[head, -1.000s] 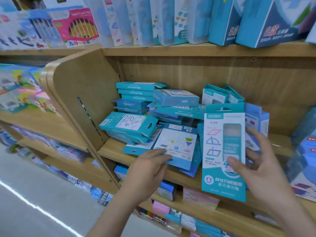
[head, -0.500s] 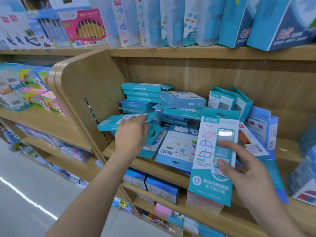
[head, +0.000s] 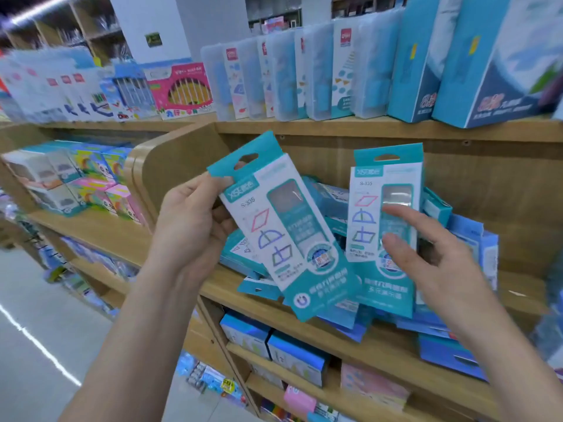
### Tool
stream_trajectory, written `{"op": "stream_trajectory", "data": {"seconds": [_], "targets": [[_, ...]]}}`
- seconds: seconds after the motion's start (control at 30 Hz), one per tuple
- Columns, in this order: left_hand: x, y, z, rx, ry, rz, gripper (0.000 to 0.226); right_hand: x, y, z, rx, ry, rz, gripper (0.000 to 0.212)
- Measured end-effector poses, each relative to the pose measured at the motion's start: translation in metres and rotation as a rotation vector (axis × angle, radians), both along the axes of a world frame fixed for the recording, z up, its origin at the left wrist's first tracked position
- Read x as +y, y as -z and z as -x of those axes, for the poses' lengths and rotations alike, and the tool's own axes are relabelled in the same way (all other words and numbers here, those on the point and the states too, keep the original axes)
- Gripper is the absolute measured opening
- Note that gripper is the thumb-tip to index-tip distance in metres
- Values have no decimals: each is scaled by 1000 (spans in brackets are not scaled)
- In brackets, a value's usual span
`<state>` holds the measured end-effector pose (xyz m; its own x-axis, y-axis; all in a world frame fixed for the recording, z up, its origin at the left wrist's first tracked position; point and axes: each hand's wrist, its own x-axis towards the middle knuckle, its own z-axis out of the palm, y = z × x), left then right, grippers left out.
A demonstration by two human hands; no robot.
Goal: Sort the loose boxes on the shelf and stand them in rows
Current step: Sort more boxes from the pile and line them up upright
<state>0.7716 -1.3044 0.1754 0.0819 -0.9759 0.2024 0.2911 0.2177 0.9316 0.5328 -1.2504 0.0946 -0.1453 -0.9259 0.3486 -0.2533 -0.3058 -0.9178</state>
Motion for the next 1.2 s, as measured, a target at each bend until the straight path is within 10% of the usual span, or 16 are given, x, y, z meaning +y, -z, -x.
{"op": "stream_trajectory", "data": {"seconds": [0.5,0.73,1.03,1.2], "targets": [[3,21,98,47,321,-195,13,49,-6,35,-172,45,-38,50],[28,21,154,-315,633,61,34,106,-13,78,-152,256,60,44],[83,12,258,-321,681,405,26,226,21,188,113,987,191,19],[105,23,328,-536,585,573,12,263,54,222,149,1146,95,41]]}}
